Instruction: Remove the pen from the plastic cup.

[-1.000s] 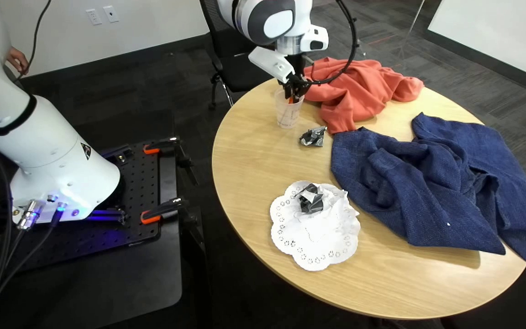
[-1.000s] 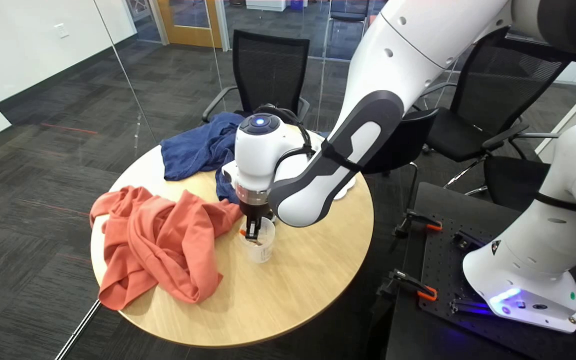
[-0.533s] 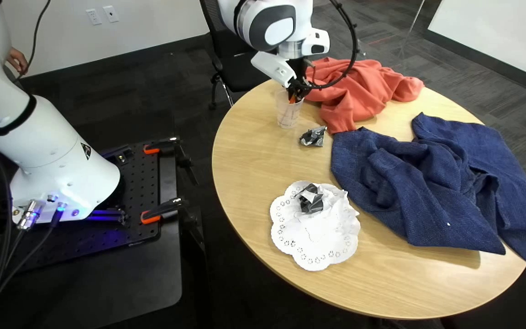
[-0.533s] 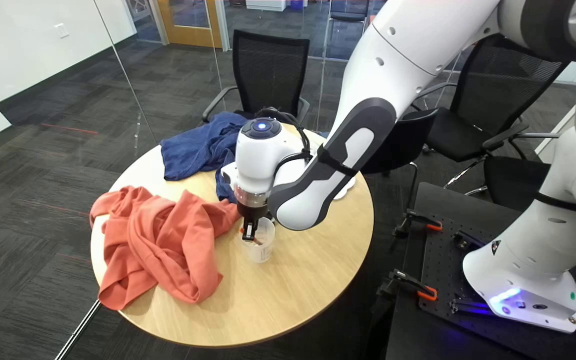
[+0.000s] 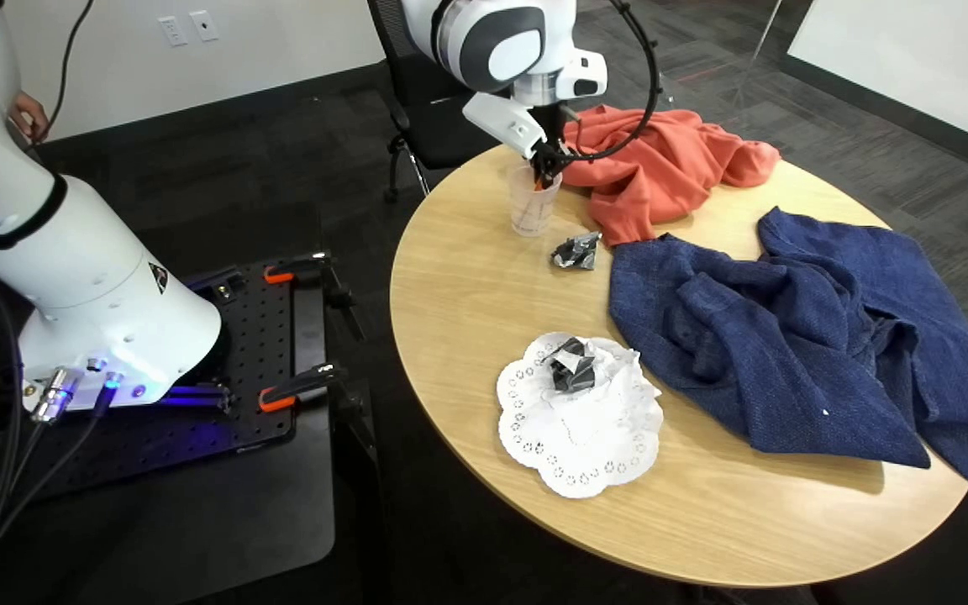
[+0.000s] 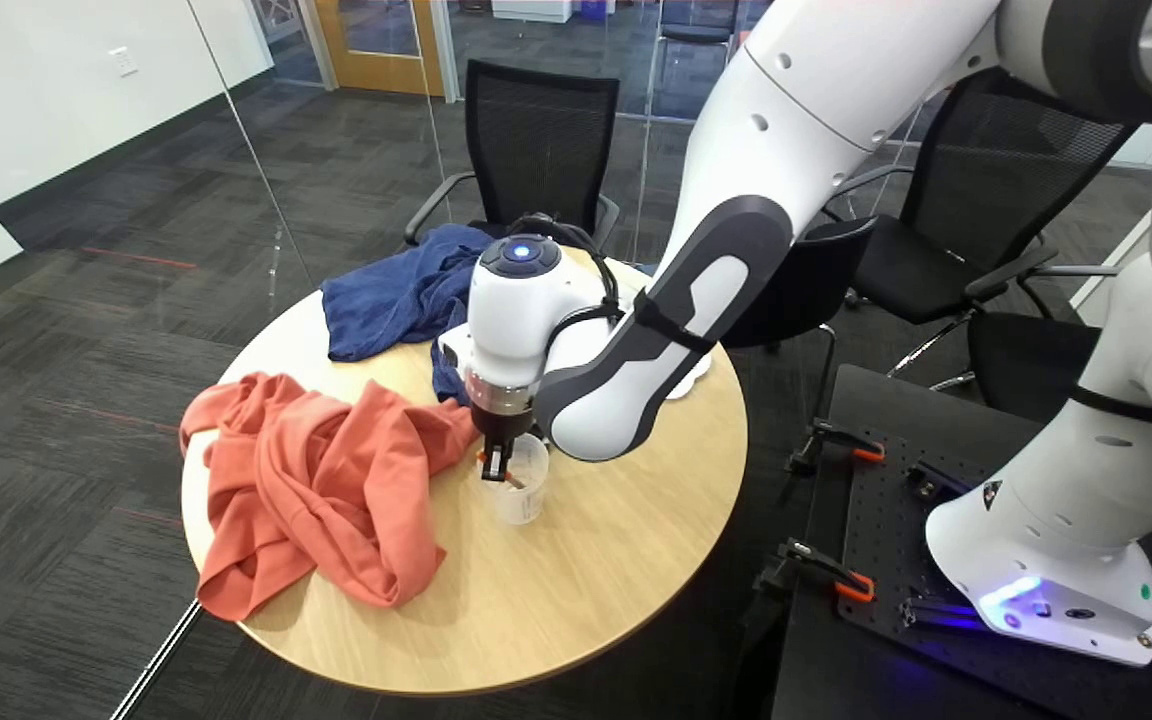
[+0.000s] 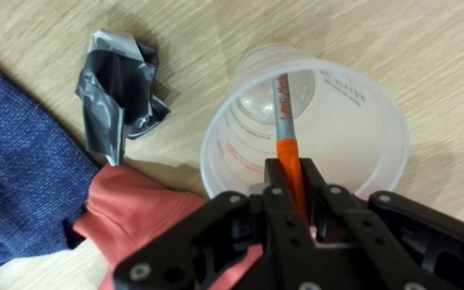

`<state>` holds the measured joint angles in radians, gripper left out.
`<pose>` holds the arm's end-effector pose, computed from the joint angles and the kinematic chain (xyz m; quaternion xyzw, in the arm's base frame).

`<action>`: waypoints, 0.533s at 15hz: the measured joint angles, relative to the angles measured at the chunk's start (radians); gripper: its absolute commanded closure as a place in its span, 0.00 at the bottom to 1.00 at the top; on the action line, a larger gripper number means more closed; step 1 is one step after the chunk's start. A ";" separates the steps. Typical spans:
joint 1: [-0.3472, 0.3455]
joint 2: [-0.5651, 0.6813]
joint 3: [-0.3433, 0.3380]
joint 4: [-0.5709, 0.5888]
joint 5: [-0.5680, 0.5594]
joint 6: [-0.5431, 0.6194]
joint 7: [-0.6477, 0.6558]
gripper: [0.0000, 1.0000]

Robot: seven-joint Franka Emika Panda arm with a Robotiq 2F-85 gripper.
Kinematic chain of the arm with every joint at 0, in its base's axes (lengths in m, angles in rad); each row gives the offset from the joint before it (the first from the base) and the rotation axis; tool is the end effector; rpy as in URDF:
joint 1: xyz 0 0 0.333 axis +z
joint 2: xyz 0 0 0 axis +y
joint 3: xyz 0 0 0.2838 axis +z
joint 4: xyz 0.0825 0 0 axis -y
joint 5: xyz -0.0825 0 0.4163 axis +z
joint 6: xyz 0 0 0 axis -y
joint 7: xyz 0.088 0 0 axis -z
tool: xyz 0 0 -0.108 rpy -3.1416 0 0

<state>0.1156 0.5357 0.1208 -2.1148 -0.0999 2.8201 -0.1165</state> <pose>0.5722 0.1464 0.1176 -0.9739 -0.2090 -0.0869 0.0153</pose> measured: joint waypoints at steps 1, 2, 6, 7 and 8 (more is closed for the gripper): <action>0.003 -0.015 0.000 -0.008 -0.002 0.000 0.000 0.96; 0.009 -0.035 -0.002 -0.020 -0.006 0.001 0.002 0.96; 0.039 -0.160 -0.016 -0.099 -0.023 0.001 0.008 0.96; 0.043 -0.197 -0.018 -0.123 -0.032 0.001 0.011 0.96; 0.048 -0.237 -0.019 -0.148 -0.046 0.001 0.025 0.96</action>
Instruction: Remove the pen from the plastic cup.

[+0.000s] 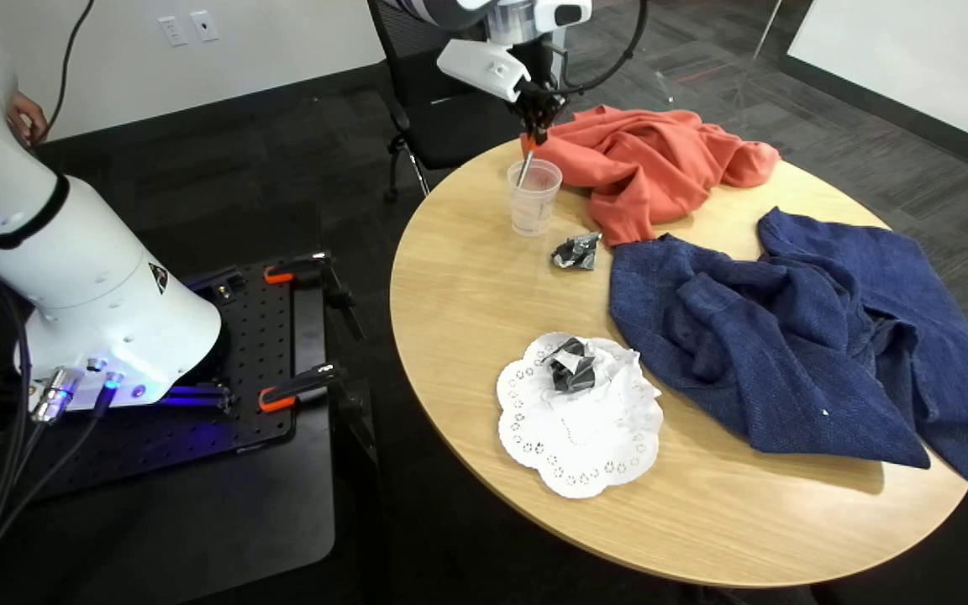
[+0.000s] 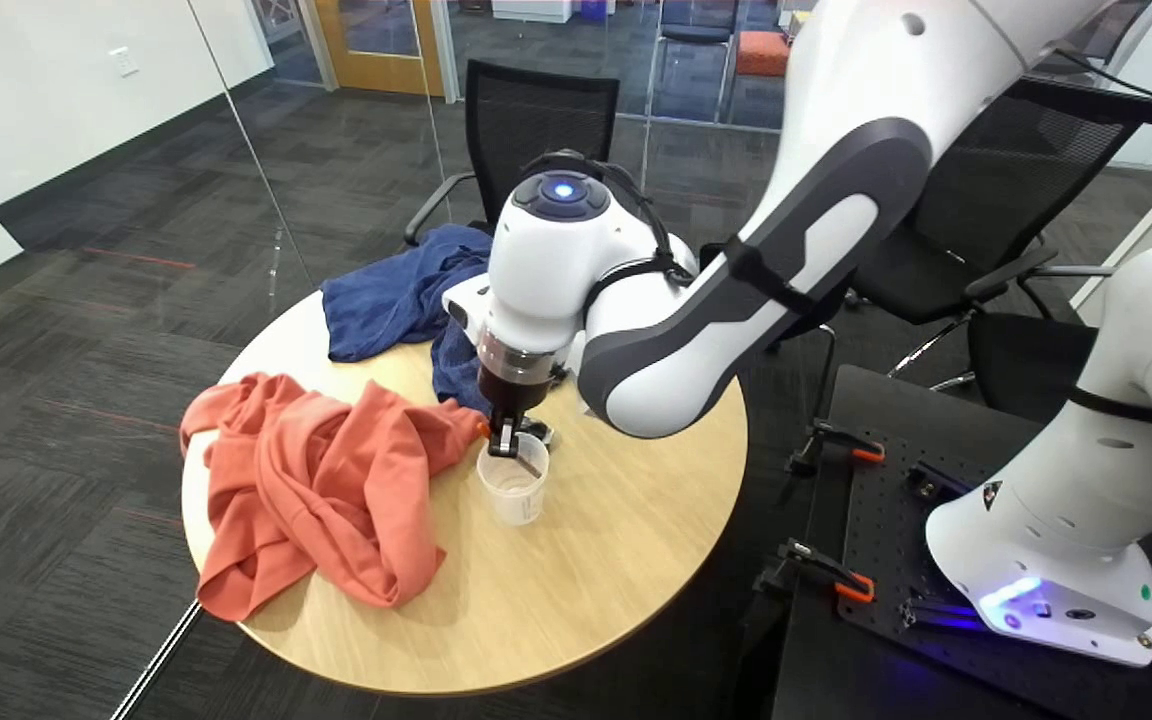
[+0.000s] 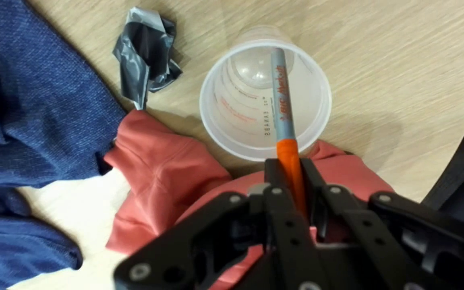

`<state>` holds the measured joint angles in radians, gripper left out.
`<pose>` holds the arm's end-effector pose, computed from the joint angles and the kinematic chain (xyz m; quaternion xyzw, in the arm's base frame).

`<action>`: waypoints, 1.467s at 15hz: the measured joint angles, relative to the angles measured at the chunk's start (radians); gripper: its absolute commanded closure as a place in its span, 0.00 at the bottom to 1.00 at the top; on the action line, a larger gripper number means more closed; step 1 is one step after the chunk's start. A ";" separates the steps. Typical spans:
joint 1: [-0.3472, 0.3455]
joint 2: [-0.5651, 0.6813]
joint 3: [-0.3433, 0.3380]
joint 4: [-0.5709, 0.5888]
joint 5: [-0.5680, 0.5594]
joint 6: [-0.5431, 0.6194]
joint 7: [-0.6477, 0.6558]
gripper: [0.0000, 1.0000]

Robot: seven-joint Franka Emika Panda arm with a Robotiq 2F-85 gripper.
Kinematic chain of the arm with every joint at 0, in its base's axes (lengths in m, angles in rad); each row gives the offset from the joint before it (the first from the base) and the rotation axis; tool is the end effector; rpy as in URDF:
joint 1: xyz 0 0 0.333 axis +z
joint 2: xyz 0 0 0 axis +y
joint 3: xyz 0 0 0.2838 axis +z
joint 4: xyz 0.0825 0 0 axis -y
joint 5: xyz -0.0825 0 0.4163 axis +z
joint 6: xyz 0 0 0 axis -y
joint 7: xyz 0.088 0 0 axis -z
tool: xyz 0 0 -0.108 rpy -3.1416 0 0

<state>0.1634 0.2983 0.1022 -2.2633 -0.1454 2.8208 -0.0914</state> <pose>0.5496 0.1585 0.1960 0.9628 0.2359 0.1315 0.0057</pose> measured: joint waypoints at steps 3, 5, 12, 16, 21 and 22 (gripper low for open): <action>0.017 -0.121 -0.013 -0.076 -0.063 0.000 0.054 0.96; 0.018 -0.197 -0.012 -0.126 -0.098 -0.001 0.063 0.96; 0.018 -0.364 0.031 -0.249 -0.159 -0.151 0.033 0.96; 0.019 -0.350 0.047 -0.274 -0.127 -0.164 -0.074 0.96; 0.019 -0.243 0.048 -0.270 -0.076 -0.127 -0.249 0.96; 0.019 -0.216 0.049 -0.266 -0.064 -0.106 -0.286 0.96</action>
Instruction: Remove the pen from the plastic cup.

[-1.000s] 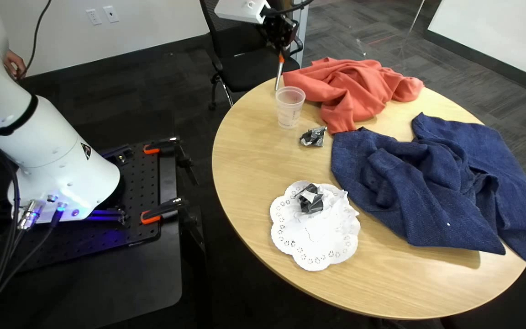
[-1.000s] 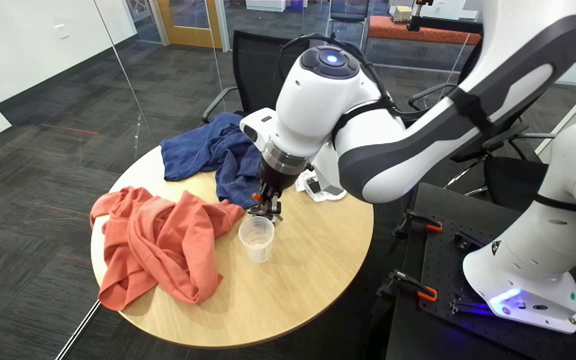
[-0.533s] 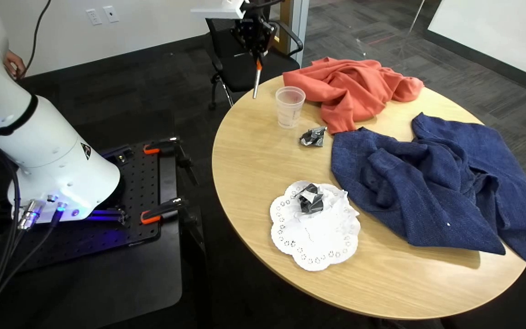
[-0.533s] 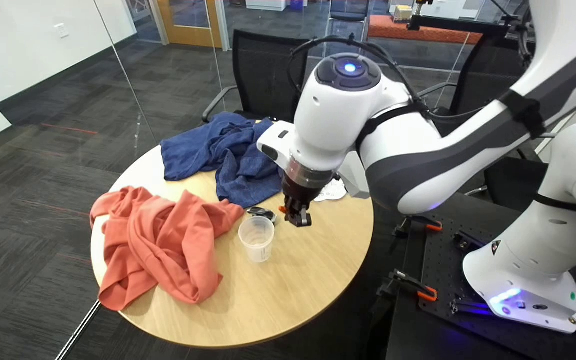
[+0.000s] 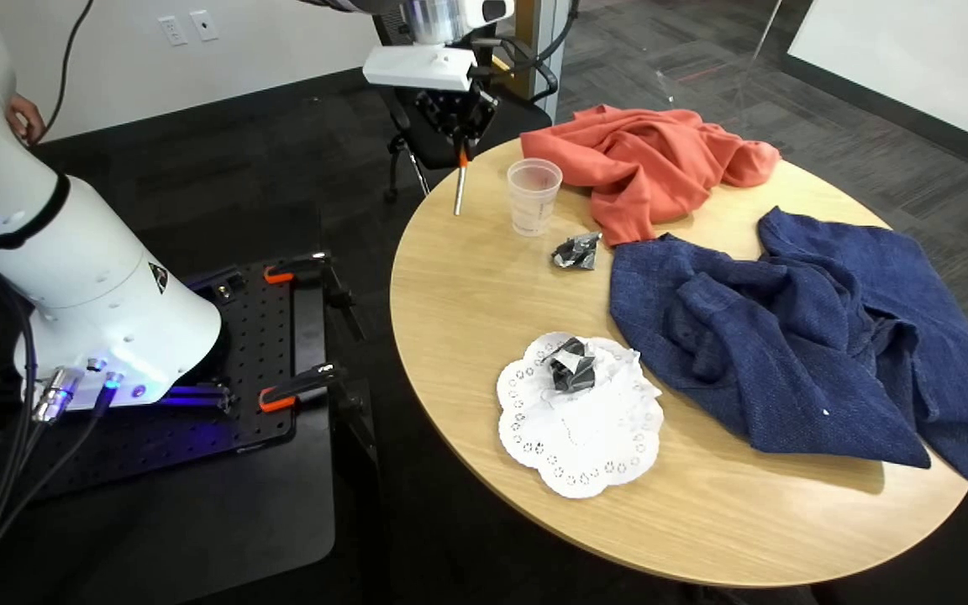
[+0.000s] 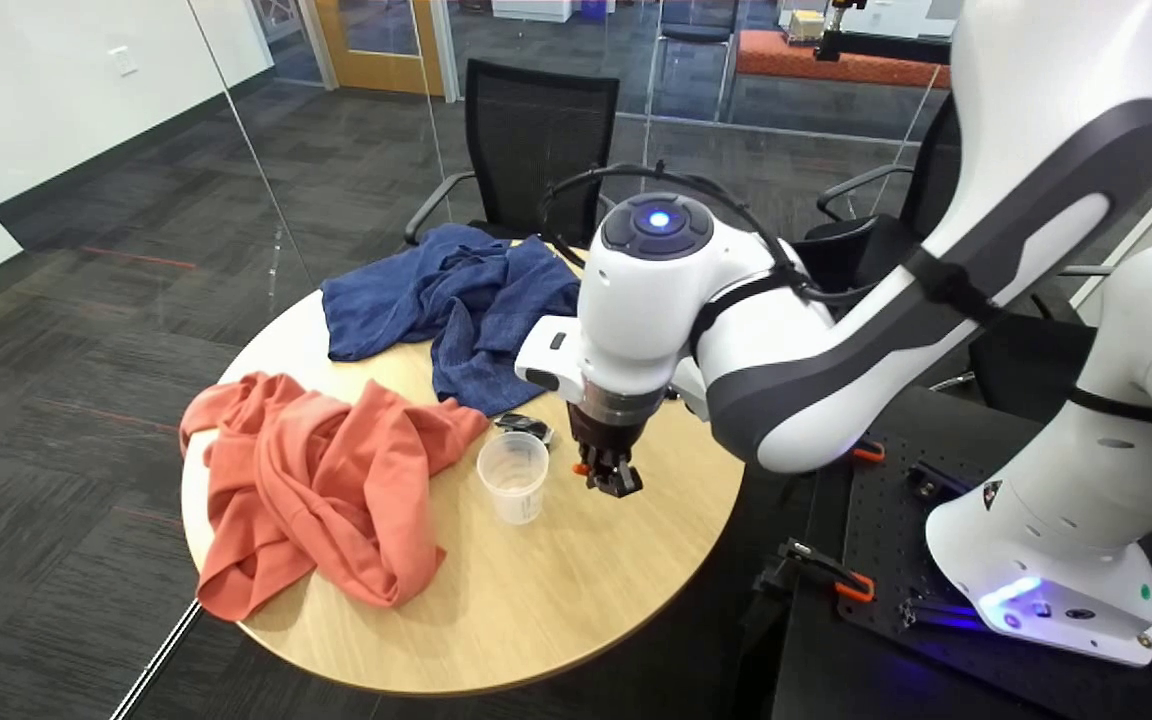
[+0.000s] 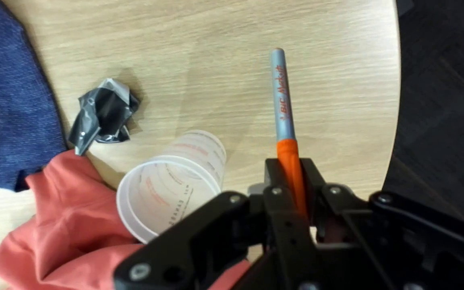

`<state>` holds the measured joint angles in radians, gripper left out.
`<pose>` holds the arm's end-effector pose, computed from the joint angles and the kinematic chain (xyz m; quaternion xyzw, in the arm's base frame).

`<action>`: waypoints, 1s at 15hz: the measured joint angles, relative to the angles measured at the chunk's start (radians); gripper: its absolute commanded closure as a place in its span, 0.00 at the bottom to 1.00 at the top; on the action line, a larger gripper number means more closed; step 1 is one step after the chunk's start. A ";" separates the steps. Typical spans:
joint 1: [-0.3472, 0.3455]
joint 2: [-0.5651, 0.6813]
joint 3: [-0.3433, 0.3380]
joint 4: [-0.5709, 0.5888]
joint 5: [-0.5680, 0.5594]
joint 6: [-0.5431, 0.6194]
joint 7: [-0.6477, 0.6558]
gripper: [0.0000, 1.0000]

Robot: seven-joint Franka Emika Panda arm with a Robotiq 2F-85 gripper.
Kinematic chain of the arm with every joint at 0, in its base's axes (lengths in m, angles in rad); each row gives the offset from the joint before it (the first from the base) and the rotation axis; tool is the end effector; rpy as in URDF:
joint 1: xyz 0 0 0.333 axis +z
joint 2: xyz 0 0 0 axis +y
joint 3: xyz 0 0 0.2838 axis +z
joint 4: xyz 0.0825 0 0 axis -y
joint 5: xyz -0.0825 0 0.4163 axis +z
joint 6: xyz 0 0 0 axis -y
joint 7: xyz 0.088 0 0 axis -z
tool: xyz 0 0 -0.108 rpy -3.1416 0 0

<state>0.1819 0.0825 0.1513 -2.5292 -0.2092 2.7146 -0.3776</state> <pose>0.4557 0.1671 0.1933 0.8994 0.4320 0.0512 0.0431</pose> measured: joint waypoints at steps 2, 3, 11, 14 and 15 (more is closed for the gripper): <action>-0.002 0.052 0.007 0.011 0.008 0.046 -0.057 0.96; -0.004 0.077 0.013 0.019 0.008 0.066 -0.079 0.96; -0.019 0.231 0.055 0.120 0.007 0.043 -0.130 0.96; -0.018 0.269 0.056 0.168 -0.002 -0.005 -0.130 0.96; -0.017 0.281 0.056 0.186 -0.006 -0.025 -0.129 0.96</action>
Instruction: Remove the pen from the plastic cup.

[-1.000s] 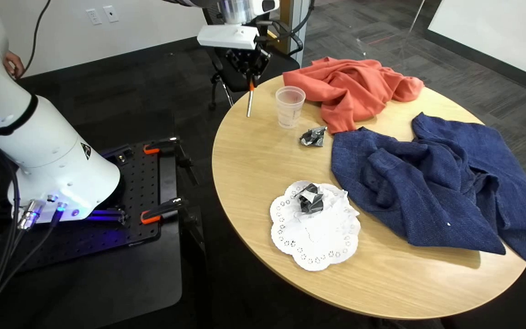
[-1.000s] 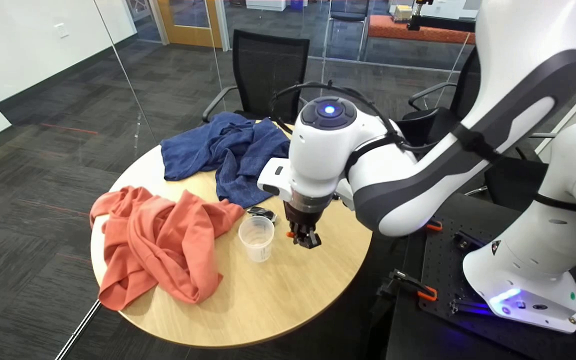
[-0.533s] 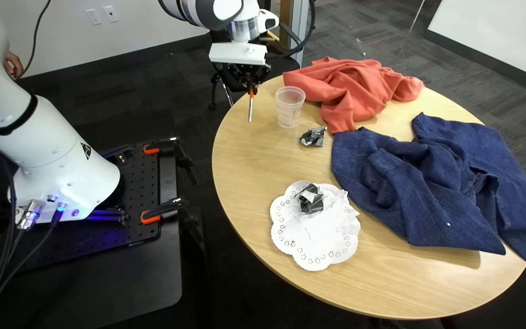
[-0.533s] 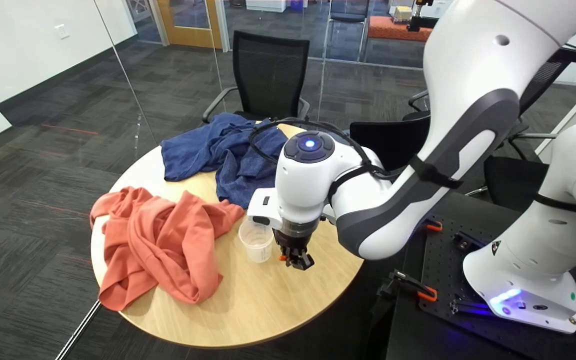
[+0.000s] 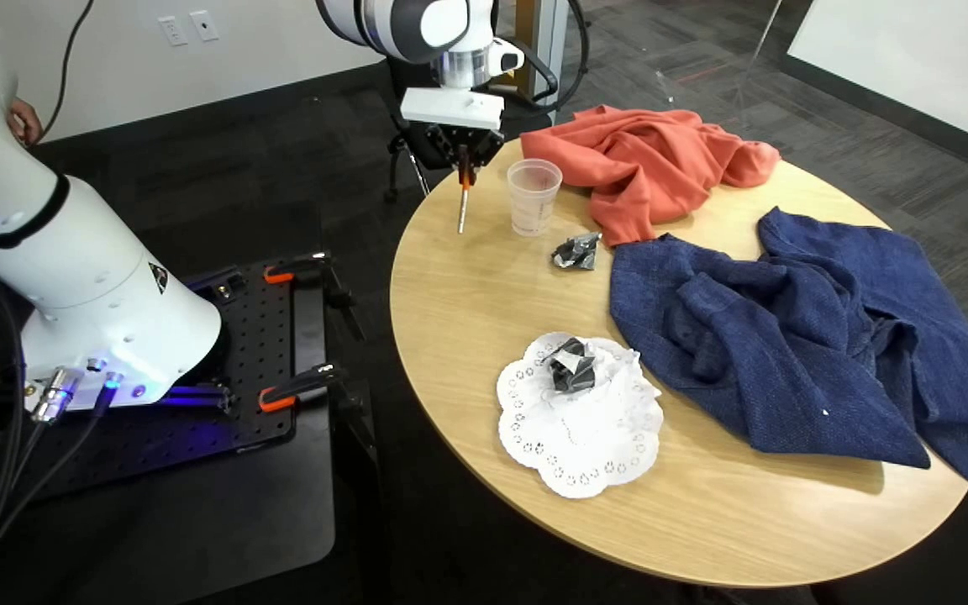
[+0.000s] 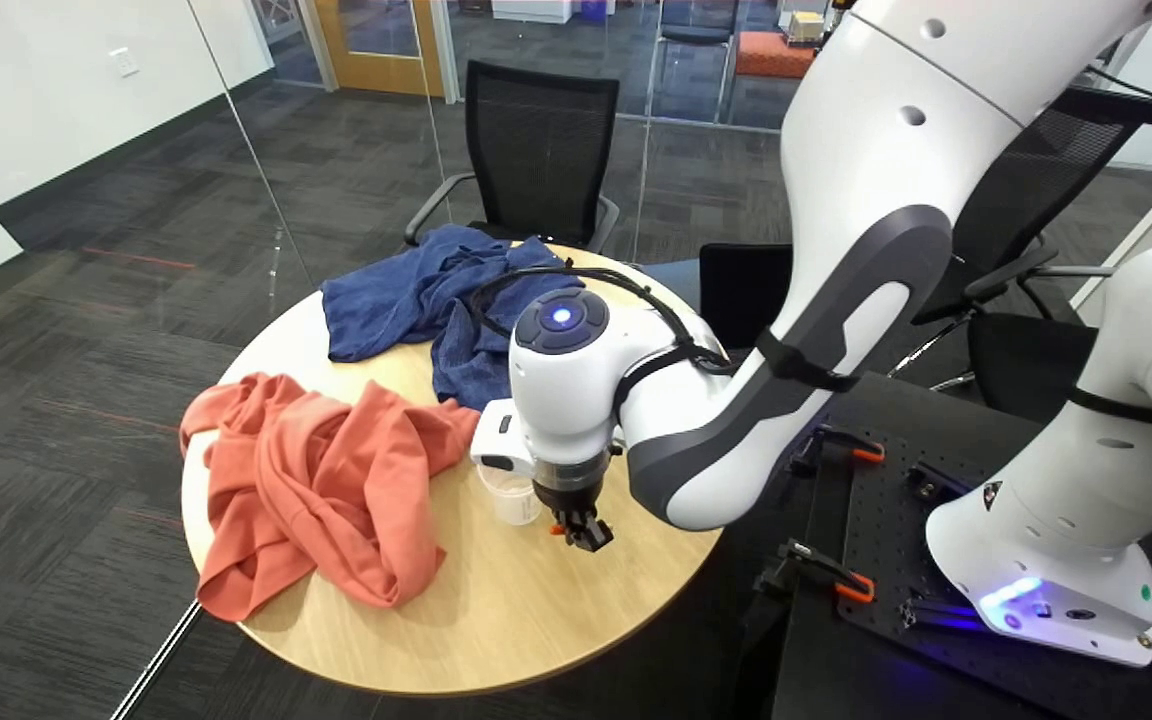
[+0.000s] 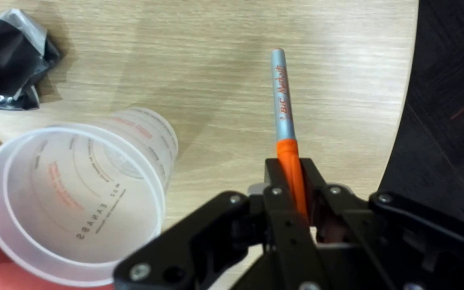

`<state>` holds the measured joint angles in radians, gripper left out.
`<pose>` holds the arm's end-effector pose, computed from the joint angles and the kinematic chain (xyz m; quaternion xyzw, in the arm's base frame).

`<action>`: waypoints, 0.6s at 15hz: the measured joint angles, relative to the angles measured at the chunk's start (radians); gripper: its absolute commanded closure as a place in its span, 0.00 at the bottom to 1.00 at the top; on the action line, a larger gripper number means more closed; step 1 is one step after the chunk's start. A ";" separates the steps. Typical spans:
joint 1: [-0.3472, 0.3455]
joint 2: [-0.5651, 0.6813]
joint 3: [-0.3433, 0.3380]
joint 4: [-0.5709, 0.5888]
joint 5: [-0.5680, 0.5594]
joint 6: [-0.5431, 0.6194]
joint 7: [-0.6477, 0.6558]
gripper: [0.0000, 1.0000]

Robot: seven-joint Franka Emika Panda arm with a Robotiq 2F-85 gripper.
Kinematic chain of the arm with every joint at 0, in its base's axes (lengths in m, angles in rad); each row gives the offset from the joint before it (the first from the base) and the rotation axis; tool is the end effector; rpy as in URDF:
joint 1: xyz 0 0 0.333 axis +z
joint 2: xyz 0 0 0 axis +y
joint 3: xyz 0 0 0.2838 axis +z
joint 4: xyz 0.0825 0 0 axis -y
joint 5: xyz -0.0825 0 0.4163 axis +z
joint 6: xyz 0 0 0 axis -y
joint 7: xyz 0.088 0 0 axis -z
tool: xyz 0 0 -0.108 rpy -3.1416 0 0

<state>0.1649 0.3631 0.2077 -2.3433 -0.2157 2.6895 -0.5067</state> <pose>0.4745 0.2022 0.1212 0.8626 0.5058 -0.0020 0.0100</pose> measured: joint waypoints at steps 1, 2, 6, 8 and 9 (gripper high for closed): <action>0.002 0.010 0.000 0.016 -0.005 -0.016 0.000 0.96; 0.004 0.020 0.000 0.031 -0.010 -0.031 0.001 0.96; 0.014 0.055 0.001 0.073 -0.026 -0.054 0.003 0.60; 0.017 0.068 0.001 0.084 -0.042 -0.055 0.010 0.46; 0.018 0.073 0.001 0.088 -0.050 -0.055 0.020 0.40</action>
<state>0.1830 0.4360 0.2083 -2.2556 -0.2655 2.6345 -0.4869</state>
